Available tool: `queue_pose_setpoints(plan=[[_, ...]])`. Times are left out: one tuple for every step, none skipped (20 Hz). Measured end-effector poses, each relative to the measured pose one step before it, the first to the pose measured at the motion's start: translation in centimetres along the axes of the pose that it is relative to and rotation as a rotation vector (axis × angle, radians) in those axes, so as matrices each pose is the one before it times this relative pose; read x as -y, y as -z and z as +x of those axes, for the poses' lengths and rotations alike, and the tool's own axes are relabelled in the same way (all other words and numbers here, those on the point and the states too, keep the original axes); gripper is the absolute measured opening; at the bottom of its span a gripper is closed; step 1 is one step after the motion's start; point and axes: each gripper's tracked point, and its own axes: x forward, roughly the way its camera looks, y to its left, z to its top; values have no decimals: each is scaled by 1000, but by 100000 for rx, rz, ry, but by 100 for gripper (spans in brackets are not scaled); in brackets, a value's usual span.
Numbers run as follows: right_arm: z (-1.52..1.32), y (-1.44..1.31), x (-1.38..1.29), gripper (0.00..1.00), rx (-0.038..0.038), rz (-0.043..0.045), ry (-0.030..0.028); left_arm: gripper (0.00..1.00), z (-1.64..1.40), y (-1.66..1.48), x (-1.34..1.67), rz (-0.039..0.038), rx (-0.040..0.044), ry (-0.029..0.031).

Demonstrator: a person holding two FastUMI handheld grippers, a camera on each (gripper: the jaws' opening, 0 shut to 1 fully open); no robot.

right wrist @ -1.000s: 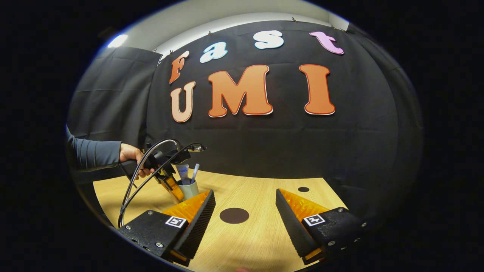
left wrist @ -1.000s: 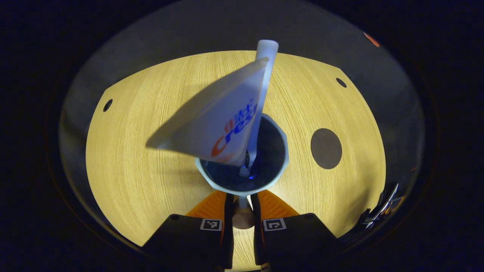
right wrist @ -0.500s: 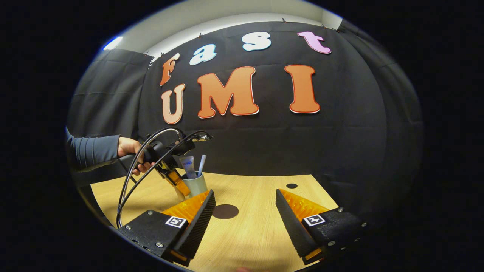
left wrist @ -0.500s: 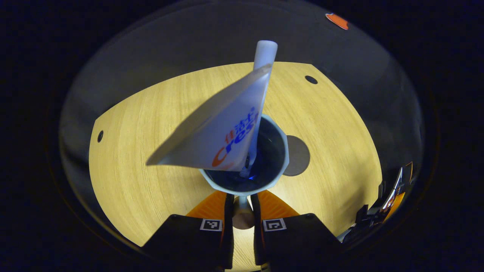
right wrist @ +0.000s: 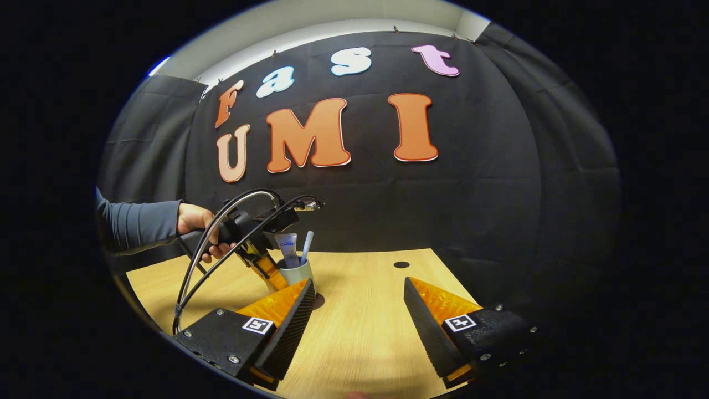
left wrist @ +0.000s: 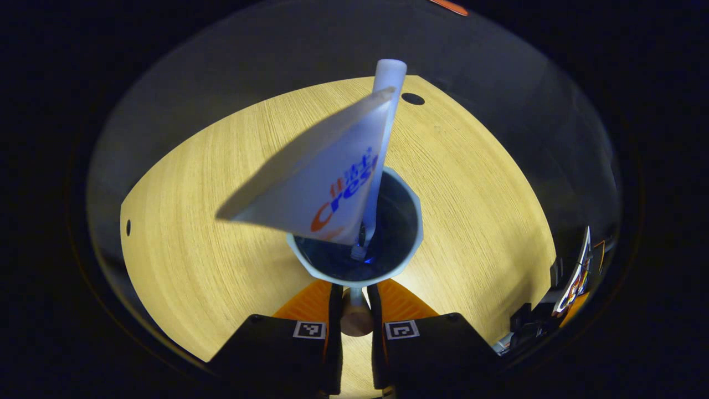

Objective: Put the toothbrush and toothpaste on the desktop into the cup, then pick up the cup and place it on the coaster on the desktop.

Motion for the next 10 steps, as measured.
queue_pose_setpoints(plan=[[-83,84,269,96,-17,303,448,25,-40,-1239,532,253,-579,-417],[-82,148,292,96,-274,244,573,25,-82,-1242,515,420,-651,-304],[19,158,306,96,-277,268,544,27,-130,-1245,464,-98,-609,-293],[-56,111,228,96,-181,212,451,25,-150,-1223,474,361,-647,-214],[41,186,253,96,-184,331,621,25,-514,-1379,378,-23,-70,-185],[47,76,77,96,-90,410,22,25,-390,-1397,420,438,-34,-264],[288,164,-16,96,-314,488,232,25,-398,-1370,387,183,-184,-315],[57,101,58,96,-363,471,10,25,-354,-1371,397,47,-104,-78],[-44,159,29,100,-493,186,-11,25,-401,-1392,376,17,-110,89],[83,169,-19,97,-427,38,104,25,-377,-1374,419,-242,-203,268]])
